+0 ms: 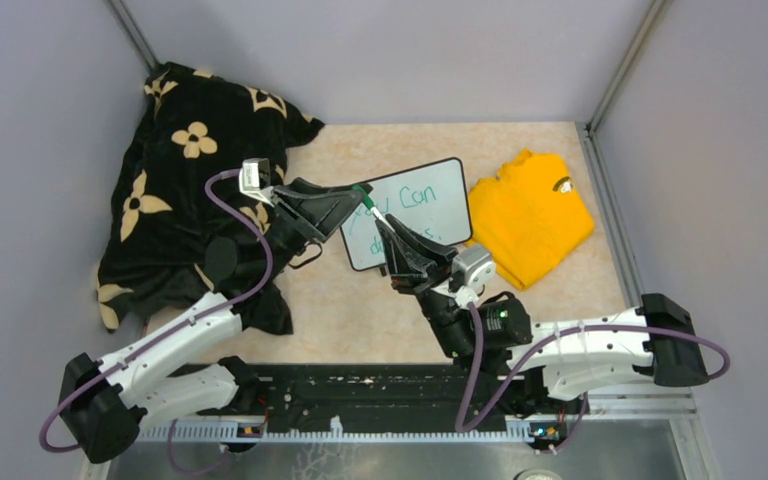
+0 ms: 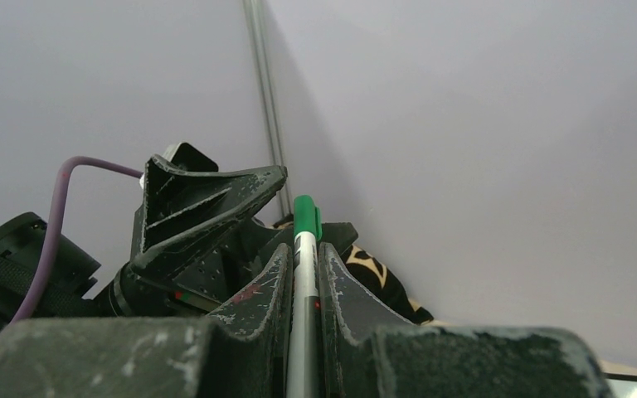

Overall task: Write a sentence on the whiteboard
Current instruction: Close the whiteboard marker at the center of the board.

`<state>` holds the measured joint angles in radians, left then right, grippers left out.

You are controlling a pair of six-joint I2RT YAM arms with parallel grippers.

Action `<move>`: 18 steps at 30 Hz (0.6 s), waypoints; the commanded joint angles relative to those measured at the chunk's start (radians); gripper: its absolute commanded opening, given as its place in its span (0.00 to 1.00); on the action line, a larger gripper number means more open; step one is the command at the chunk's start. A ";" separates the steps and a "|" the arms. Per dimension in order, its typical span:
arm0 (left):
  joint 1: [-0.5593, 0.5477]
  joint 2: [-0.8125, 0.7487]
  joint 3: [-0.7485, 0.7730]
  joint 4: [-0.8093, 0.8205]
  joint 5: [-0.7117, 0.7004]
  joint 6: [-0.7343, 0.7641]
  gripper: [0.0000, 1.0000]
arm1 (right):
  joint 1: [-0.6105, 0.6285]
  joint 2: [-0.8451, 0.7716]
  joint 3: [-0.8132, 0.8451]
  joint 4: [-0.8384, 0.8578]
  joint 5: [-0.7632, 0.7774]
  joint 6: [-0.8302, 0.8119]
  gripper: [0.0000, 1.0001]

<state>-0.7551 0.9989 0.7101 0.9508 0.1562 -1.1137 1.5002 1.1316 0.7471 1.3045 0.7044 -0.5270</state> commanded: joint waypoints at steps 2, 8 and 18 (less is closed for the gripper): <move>0.008 0.008 0.032 0.060 0.044 -0.020 0.58 | -0.006 -0.023 0.006 0.025 -0.024 0.004 0.00; 0.008 0.006 0.025 0.065 0.039 -0.024 0.46 | -0.006 -0.014 0.009 0.032 -0.017 -0.003 0.00; 0.008 0.000 0.017 0.065 0.025 -0.034 0.37 | -0.006 -0.003 0.021 0.024 -0.019 -0.002 0.00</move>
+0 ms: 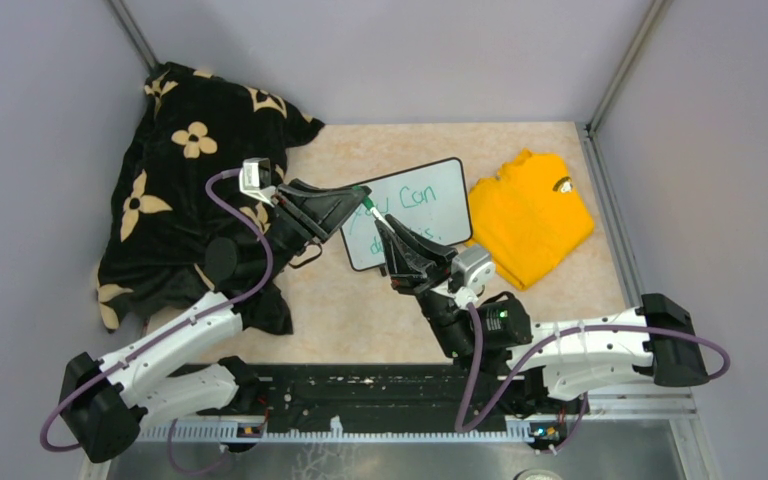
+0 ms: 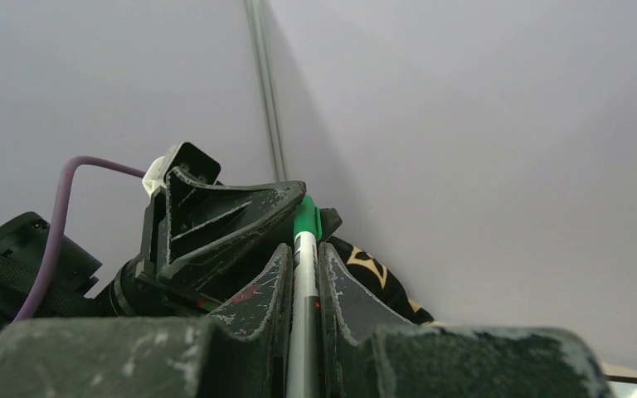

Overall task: Write a sentence on the whiteboard
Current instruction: Close the whiteboard marker at the center of the board.

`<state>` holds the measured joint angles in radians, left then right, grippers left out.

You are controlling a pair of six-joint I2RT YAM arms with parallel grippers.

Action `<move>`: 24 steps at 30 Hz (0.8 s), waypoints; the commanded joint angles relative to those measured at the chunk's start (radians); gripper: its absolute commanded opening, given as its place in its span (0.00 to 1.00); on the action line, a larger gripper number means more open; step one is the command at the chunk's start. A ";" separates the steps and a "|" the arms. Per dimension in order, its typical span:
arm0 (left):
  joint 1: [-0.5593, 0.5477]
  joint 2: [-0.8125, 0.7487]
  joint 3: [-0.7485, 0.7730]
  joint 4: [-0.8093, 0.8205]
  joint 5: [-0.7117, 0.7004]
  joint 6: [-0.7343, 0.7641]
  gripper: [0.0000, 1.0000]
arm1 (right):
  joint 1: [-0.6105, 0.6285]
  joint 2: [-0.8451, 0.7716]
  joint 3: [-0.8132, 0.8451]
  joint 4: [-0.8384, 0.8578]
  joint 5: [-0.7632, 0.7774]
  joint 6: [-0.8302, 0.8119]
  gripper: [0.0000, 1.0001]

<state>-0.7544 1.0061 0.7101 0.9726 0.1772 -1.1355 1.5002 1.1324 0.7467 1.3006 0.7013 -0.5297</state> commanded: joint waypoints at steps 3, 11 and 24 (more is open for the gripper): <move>0.007 -0.004 0.014 0.051 0.013 -0.018 0.25 | -0.006 0.002 0.024 0.026 -0.017 -0.002 0.00; 0.007 0.027 0.001 0.063 0.073 -0.090 0.00 | -0.006 0.014 0.032 0.032 -0.015 -0.008 0.00; -0.052 0.075 -0.005 0.057 0.135 -0.090 0.00 | -0.008 0.047 0.050 0.083 0.001 -0.034 0.00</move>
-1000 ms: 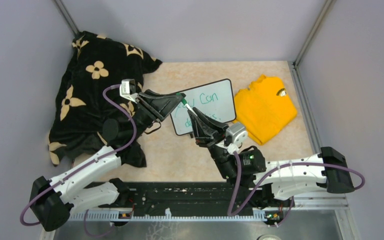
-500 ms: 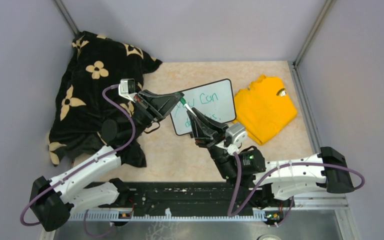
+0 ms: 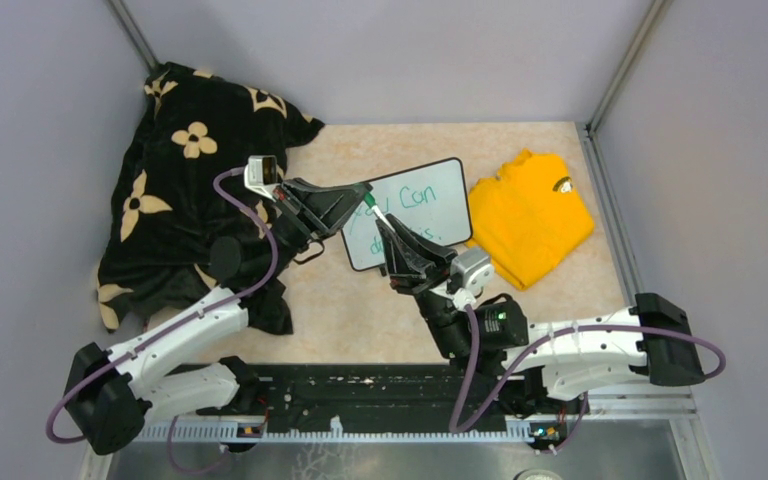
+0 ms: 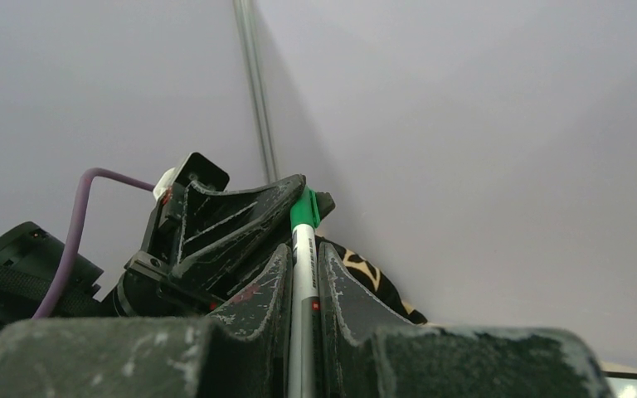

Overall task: Write a sentence on the whiteboard
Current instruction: Close the whiteboard marker at the center of the board.

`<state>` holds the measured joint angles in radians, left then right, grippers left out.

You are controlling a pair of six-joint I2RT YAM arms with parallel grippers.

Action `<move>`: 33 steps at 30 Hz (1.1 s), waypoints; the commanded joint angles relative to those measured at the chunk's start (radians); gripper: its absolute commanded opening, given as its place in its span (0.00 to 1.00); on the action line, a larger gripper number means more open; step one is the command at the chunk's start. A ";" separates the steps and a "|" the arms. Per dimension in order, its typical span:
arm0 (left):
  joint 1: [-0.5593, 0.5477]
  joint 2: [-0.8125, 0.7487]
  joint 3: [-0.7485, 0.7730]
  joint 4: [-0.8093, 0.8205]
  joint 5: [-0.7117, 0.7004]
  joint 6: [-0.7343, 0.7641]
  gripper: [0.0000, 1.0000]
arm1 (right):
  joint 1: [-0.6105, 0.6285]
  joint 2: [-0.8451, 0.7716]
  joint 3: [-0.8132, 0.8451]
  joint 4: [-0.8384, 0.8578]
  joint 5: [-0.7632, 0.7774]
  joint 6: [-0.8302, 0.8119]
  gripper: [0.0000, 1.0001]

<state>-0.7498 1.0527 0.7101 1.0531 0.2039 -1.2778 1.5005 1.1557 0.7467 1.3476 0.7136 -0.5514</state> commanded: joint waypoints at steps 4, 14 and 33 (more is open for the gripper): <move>-0.088 0.044 -0.001 -0.025 0.108 0.067 0.00 | -0.008 0.038 0.061 0.047 -0.013 -0.020 0.00; -0.160 0.076 -0.004 -0.025 0.099 0.089 0.00 | -0.018 0.061 0.084 0.053 -0.013 -0.031 0.00; -0.146 -0.074 -0.086 -0.068 -0.134 0.196 0.52 | -0.029 -0.029 0.054 -0.044 -0.037 -0.017 0.00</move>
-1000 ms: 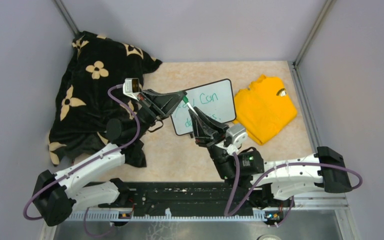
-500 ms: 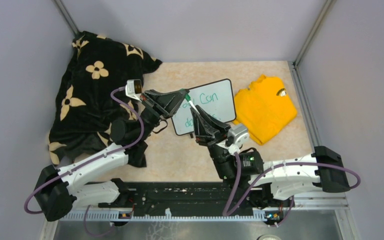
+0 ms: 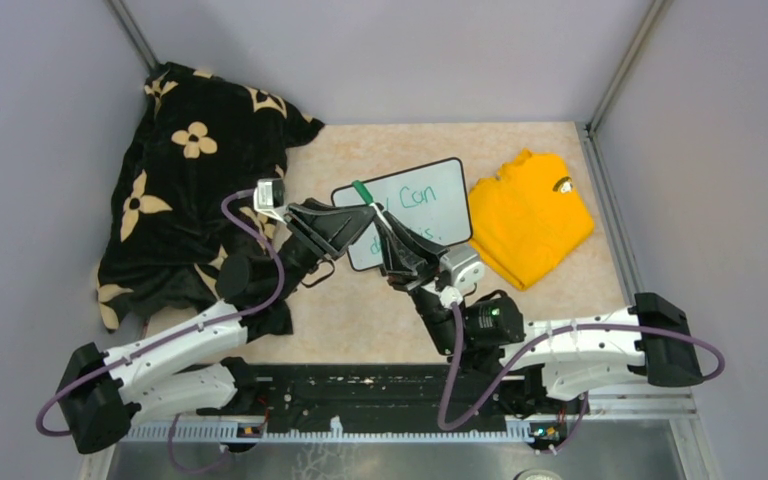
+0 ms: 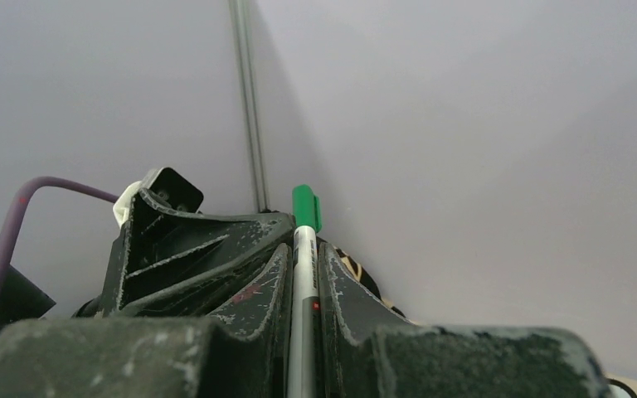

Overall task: Write a sentence on the whiteboard
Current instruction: Close the whiteboard marker at the center of the board.

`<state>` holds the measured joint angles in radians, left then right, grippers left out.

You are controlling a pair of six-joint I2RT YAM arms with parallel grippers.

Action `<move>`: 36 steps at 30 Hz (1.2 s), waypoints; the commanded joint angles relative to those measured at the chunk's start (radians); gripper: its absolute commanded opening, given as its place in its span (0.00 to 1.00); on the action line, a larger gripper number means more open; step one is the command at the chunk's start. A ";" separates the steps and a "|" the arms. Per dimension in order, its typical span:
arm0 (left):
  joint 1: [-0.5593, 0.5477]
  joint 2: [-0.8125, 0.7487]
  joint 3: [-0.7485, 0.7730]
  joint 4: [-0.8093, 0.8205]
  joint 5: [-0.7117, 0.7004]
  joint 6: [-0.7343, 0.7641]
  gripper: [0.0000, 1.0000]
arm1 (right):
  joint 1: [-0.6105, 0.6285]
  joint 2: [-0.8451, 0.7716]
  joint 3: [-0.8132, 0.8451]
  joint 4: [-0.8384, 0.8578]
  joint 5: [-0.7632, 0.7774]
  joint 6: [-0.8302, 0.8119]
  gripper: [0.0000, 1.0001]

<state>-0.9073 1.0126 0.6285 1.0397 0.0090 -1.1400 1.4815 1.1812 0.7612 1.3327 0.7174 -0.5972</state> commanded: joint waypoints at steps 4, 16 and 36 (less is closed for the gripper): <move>0.043 -0.067 -0.005 -0.069 0.054 0.057 0.66 | -0.011 -0.081 0.030 -0.058 -0.054 0.058 0.00; 0.168 -0.053 0.065 -0.047 0.180 -0.011 0.64 | -0.010 -0.108 0.018 -0.115 -0.089 0.115 0.00; 0.169 0.014 0.103 0.019 0.252 -0.049 0.47 | -0.010 -0.079 0.030 -0.110 -0.083 0.093 0.00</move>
<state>-0.7433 1.0161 0.6914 1.0252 0.2276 -1.1809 1.4807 1.0954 0.7612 1.2030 0.6491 -0.4969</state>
